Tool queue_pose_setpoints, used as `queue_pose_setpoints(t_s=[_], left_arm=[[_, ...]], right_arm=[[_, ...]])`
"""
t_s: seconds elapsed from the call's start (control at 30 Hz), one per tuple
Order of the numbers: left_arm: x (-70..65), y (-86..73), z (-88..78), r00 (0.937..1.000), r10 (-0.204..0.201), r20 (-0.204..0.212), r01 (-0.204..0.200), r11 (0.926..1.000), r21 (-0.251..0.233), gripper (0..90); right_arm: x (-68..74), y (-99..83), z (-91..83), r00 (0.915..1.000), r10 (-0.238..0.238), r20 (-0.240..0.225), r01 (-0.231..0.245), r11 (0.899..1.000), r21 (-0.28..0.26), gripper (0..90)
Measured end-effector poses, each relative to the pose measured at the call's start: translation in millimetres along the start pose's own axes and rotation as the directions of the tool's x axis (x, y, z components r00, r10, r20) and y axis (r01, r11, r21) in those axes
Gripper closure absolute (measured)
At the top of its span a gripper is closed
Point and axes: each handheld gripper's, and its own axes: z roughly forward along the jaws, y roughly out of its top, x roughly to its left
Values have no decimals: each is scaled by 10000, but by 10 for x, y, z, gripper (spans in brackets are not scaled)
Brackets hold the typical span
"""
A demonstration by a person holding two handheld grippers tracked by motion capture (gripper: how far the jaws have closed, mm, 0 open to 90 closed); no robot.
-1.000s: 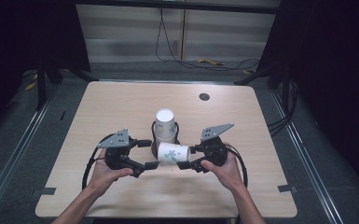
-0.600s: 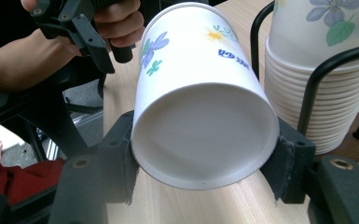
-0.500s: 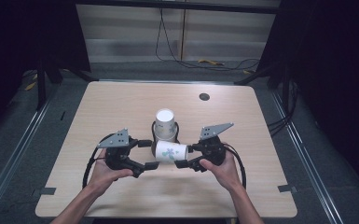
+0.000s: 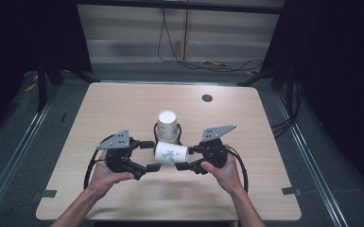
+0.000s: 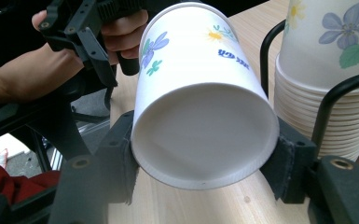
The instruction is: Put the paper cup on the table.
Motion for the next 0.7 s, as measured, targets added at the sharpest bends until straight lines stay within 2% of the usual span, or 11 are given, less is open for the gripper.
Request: queue_pose_setpoints(t_s=[0.23,0.37,0.57,0.7], left_arm=[[9,-1,5,10000,10,53,-10,10000,-15,173],[7,6,24,9998,-200,72,200,9998,-87,157],[9,17,29,9996,-272,67,273,9996,-42,157],[20,-4,57,9987,-448,262,451,9989,-130,155]], right_arm=[[-2,-5,-14,9999,46,-117,-49,9998,-206,368],[33,-8,-24,9999,-50,-142,46,9997,-252,368],[49,-2,-24,9996,-87,-258,77,9992,-405,369],[62,-1,-26,9995,-162,-256,147,9981,-591,369]])
